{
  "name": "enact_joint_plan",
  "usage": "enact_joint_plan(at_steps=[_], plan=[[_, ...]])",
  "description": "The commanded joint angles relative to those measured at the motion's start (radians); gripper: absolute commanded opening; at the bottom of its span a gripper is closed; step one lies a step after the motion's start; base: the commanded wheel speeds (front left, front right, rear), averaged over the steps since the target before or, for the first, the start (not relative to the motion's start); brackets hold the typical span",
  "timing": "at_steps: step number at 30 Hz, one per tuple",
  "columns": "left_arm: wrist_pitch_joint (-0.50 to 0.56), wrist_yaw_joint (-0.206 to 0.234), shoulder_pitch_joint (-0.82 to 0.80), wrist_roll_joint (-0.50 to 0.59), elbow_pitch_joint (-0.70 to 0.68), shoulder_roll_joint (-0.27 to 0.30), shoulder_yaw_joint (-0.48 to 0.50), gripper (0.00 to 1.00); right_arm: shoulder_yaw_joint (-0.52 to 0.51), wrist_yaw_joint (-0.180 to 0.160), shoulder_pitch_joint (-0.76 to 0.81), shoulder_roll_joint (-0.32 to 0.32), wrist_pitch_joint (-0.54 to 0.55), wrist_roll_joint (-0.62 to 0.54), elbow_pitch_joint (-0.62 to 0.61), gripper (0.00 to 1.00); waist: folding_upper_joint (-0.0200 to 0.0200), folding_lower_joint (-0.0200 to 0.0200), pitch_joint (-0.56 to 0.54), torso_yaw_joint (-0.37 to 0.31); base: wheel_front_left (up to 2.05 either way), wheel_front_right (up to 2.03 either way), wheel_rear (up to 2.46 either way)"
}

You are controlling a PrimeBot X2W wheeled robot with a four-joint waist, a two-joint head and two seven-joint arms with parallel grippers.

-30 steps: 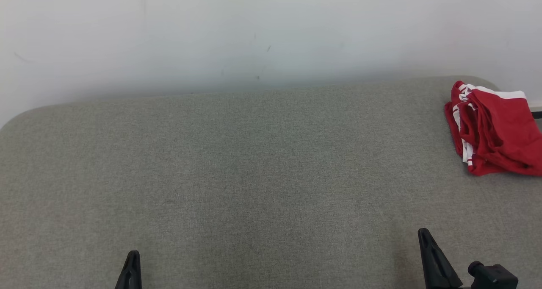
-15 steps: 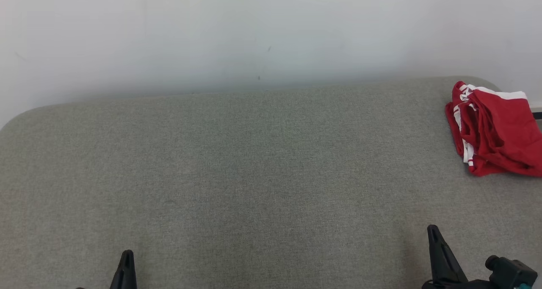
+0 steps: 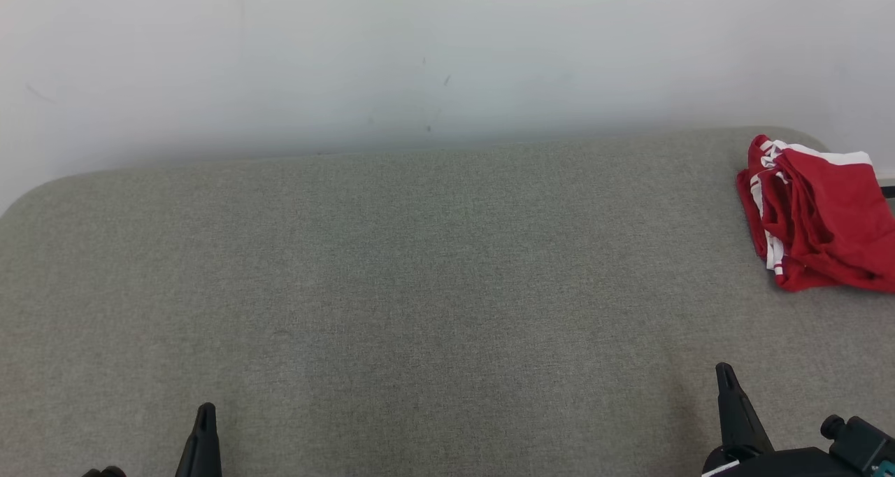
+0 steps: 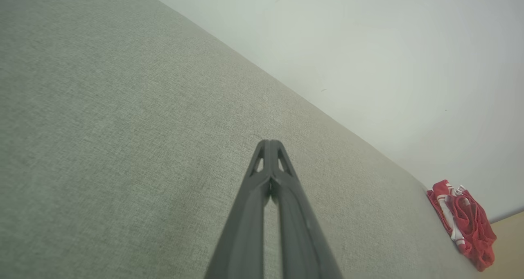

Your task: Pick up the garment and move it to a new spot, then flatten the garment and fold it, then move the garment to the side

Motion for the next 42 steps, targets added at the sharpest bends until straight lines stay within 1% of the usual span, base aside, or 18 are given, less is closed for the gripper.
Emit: enact_joint_plan(at_steps=[1, 17, 42], plan=[[0.009, -0.008, -0.026, -0.039, -0.009, 0.004, 0.006, 0.00, -0.008, -0.001, -0.022, 0.000, 0.006, 0.032, -0.012, 0.00, 0.0000, 0.0000, 0.000, 0.000, 0.00, 0.00, 0.00], [0.069, -0.018, -0.063, -0.273, 0.013, 0.006, 0.018, 0.00, -0.037, -0.001, -0.047, 0.011, 0.062, 0.241, -0.007, 0.00, 0.0000, 0.0000, -0.001, 0.003, 0.00, 0.00, 0.00], [0.138, -0.032, -0.106, -0.542, 0.039, 0.007, 0.032, 0.00, -0.072, -0.001, -0.073, 0.026, 0.127, 0.482, -0.001, 0.00, 0.0000, 0.0000, -0.002, 0.007, 0.00, 0.00, 0.00]])
